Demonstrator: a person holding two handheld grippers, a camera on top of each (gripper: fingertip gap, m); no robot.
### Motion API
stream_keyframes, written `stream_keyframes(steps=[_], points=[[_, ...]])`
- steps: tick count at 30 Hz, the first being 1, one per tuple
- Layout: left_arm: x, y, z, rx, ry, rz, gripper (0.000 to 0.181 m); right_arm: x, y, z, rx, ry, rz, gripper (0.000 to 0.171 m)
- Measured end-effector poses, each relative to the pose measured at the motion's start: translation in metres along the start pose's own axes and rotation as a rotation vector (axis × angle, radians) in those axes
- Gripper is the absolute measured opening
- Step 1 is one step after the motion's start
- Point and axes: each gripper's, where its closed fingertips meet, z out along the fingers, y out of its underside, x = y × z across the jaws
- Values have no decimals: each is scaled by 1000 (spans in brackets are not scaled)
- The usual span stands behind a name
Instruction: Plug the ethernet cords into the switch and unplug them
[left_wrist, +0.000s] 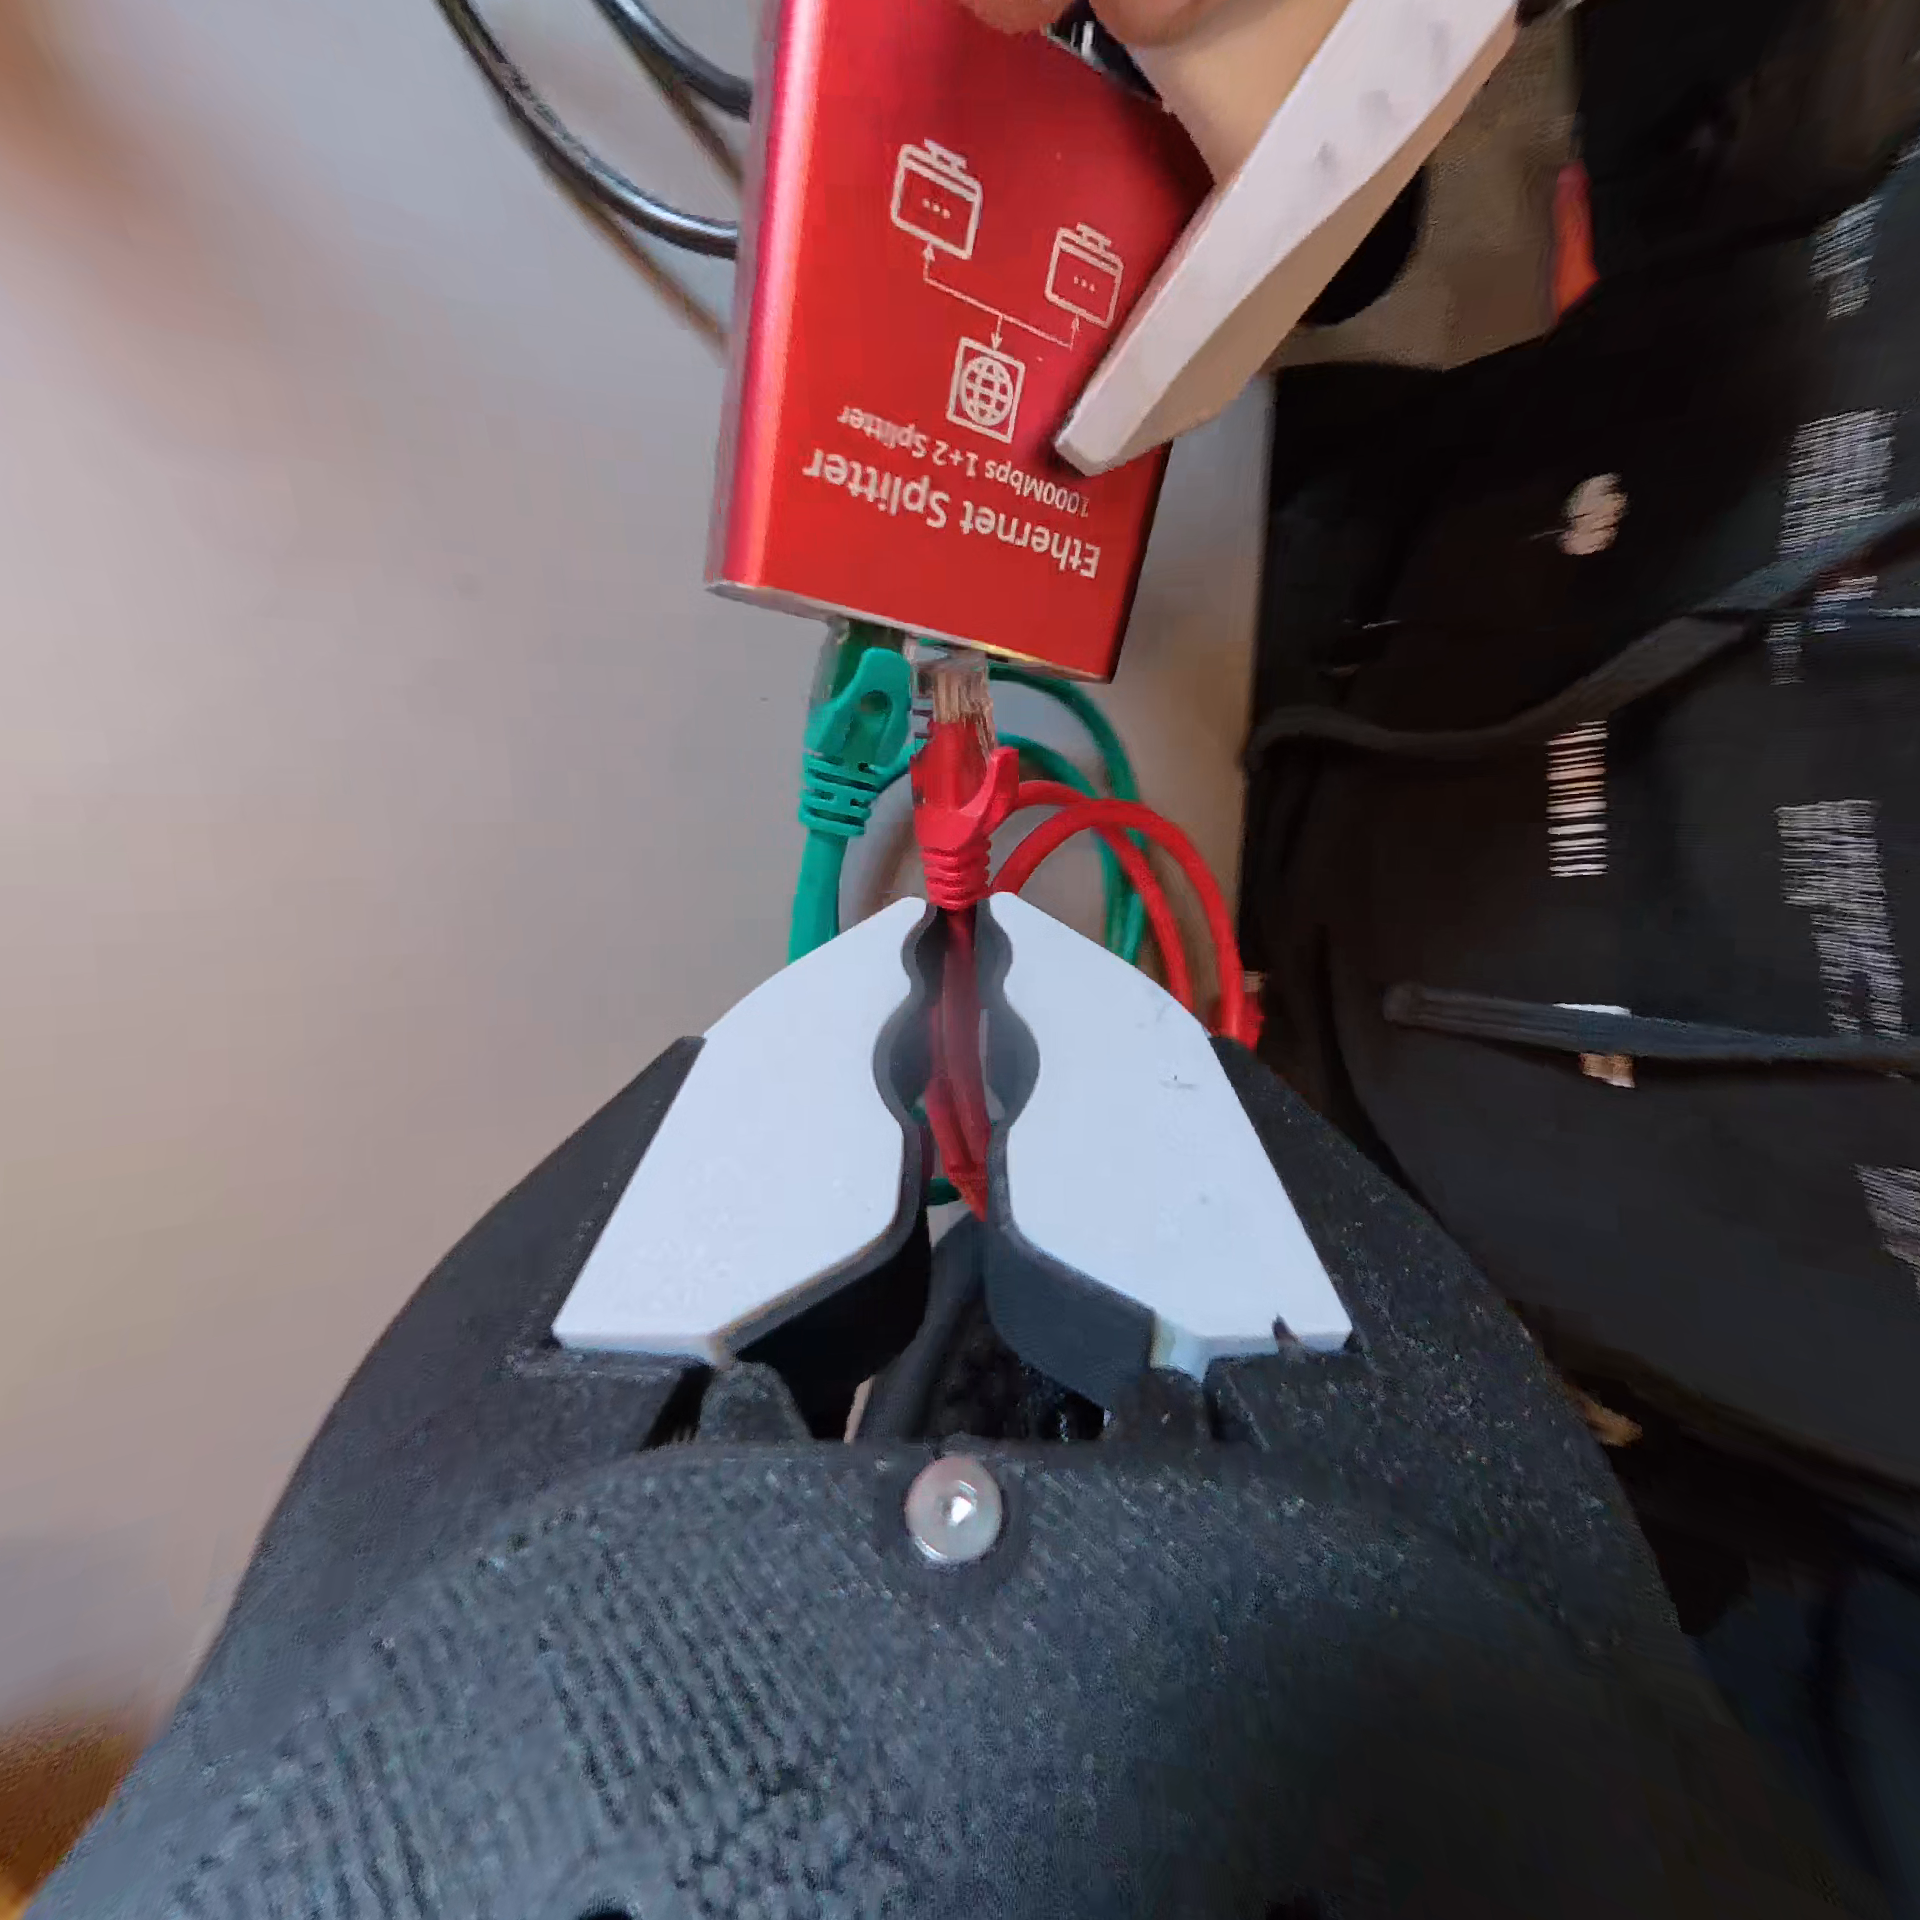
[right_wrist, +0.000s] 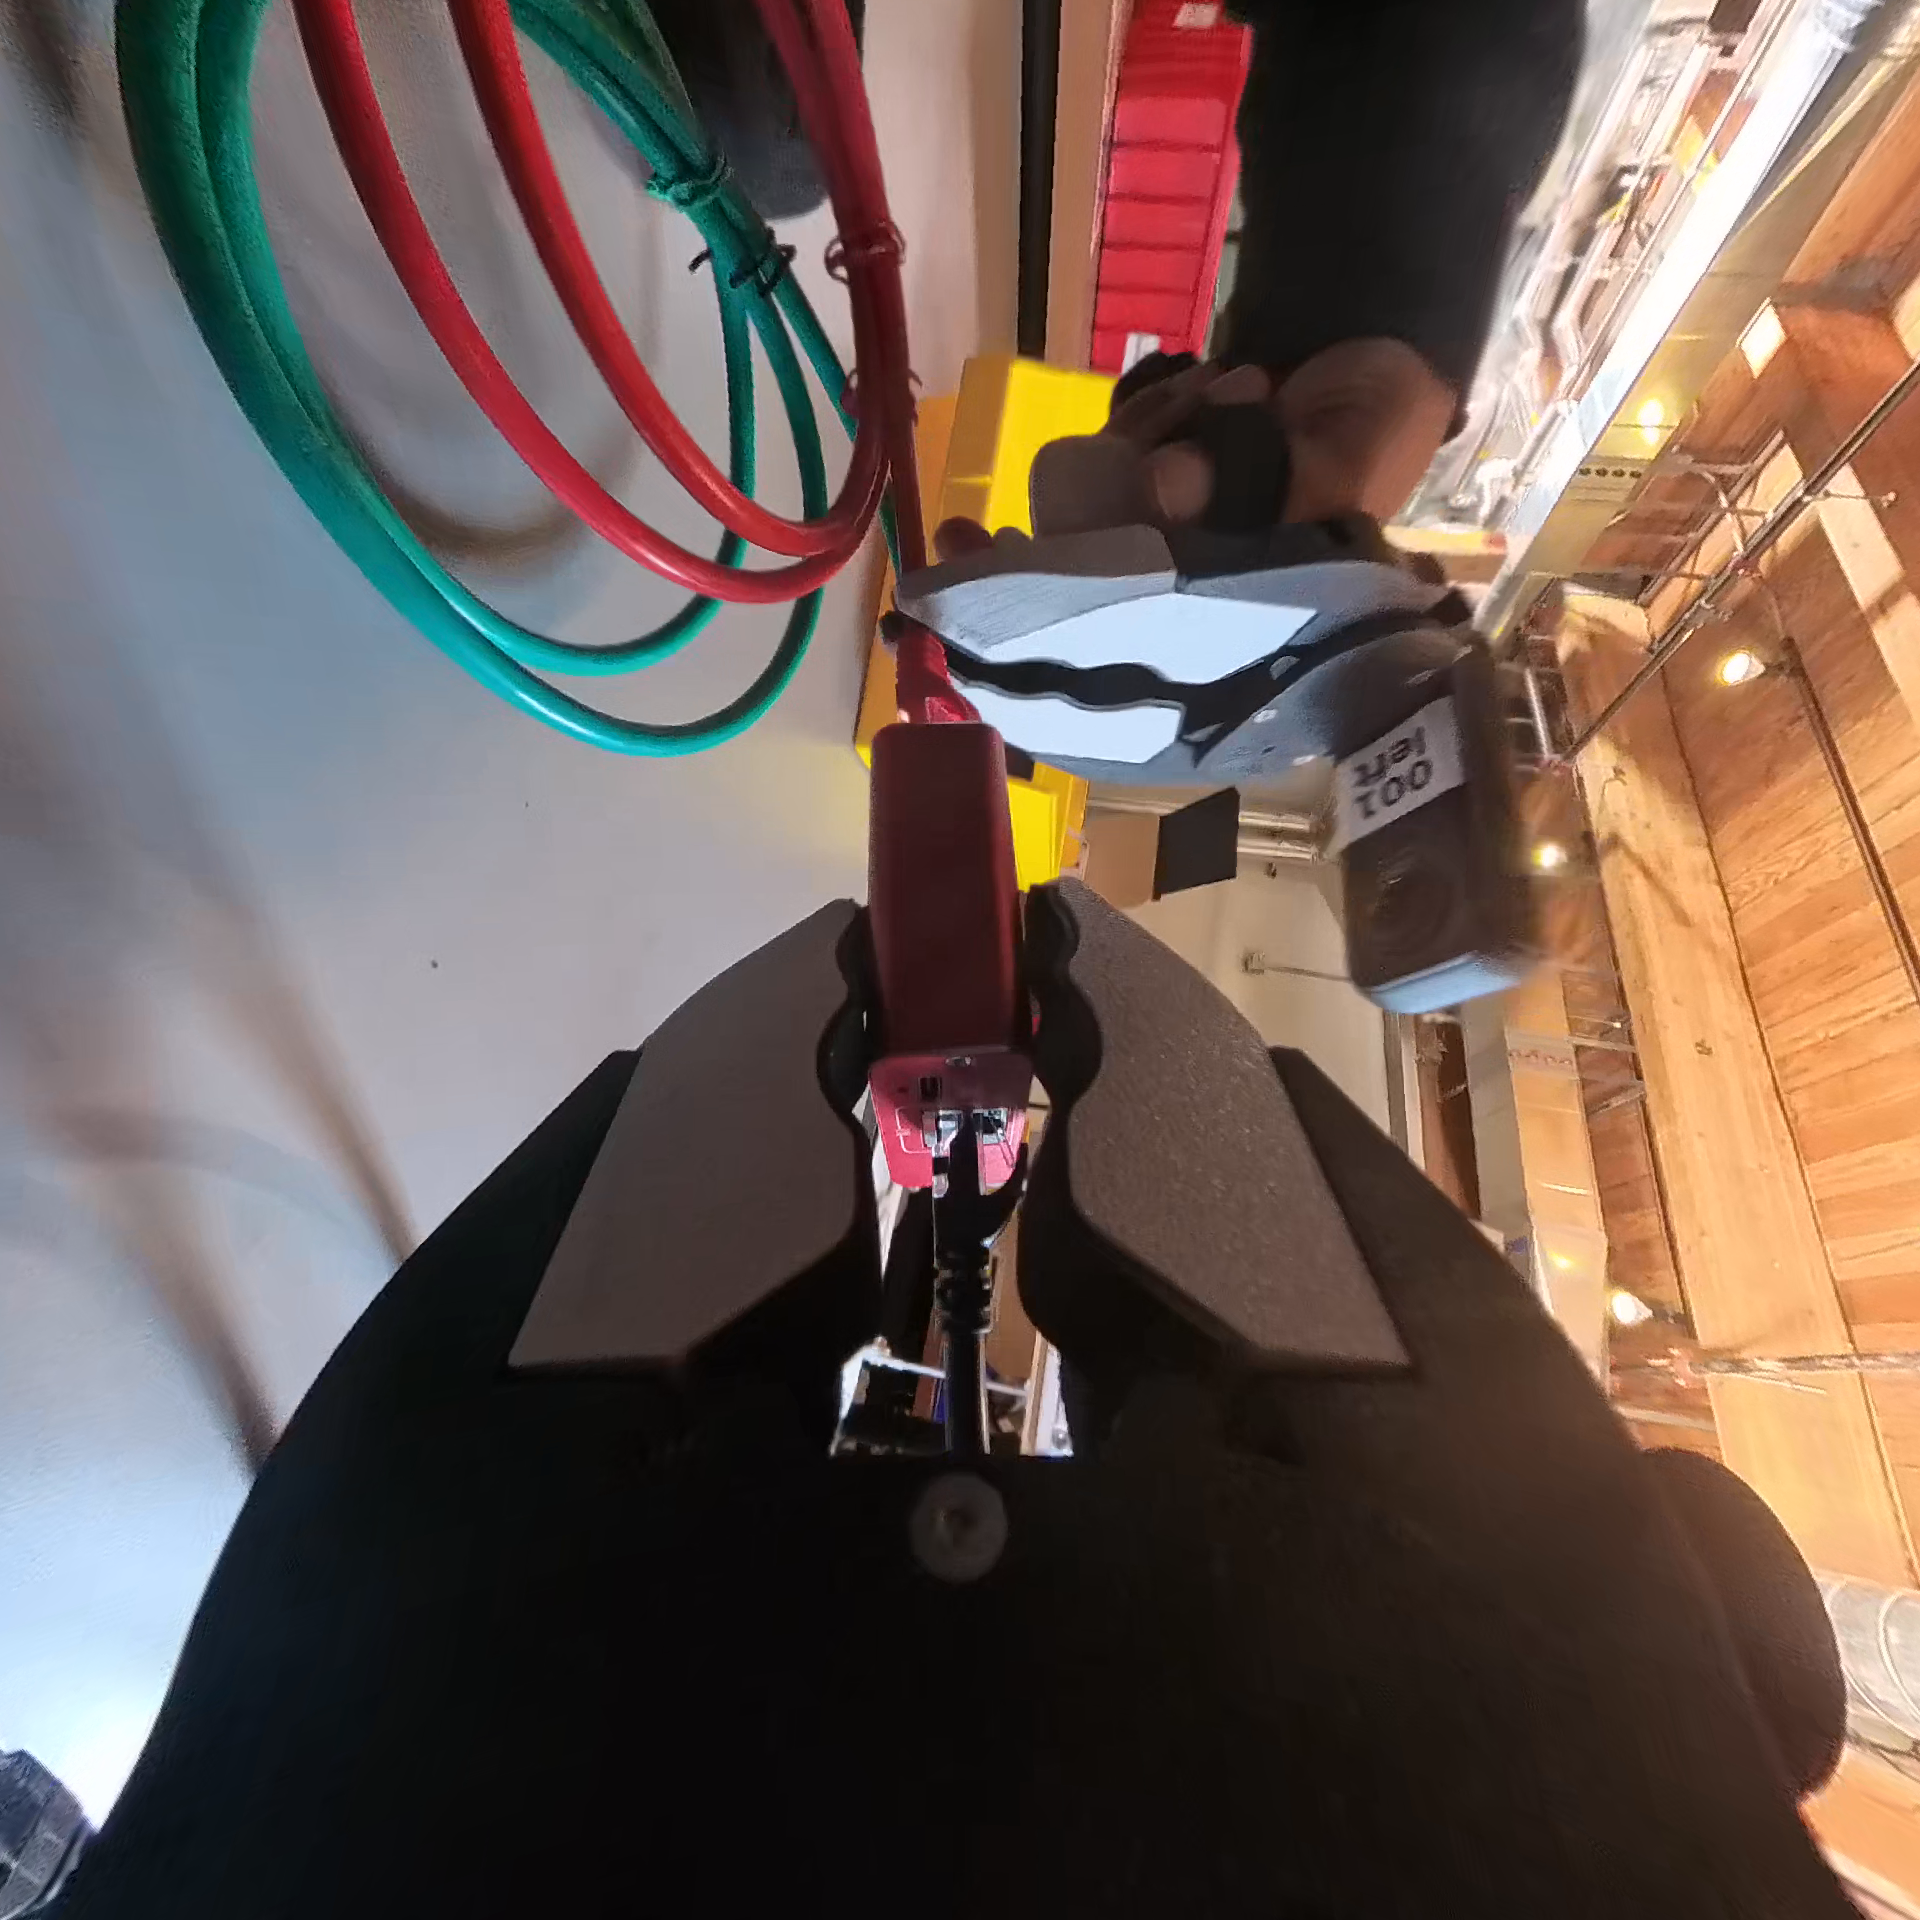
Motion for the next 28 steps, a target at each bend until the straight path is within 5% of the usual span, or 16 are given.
stream_keyframes(steps=[1,4,7,12,15,23,26,28], points=[[4,0,-1,29,61,-22,4,1,-3,-1,10,-4,-1,28],[21,5,-3,43,232,-16,4,5,-12,-2,50,-6,-3,28],[20,14,7,-52,191,55,5,-1,-18,1,70,-35,-23,28],[31,14,1,9,312,60,5,2,-20,0,79,-33,-9,28],[14,15,5,-10,182,74,5,-3,-13,5,42,-54,-16,28],[-13,-23,-39,259,-287,213,59,3,10,7,-35,-6,25,28],[-15,-44,-23,292,-409,310,86,7,5,13,-18,12,29,28],[-18,-49,-2,241,-428,349,79,11,3,19,-15,19,46,28]])
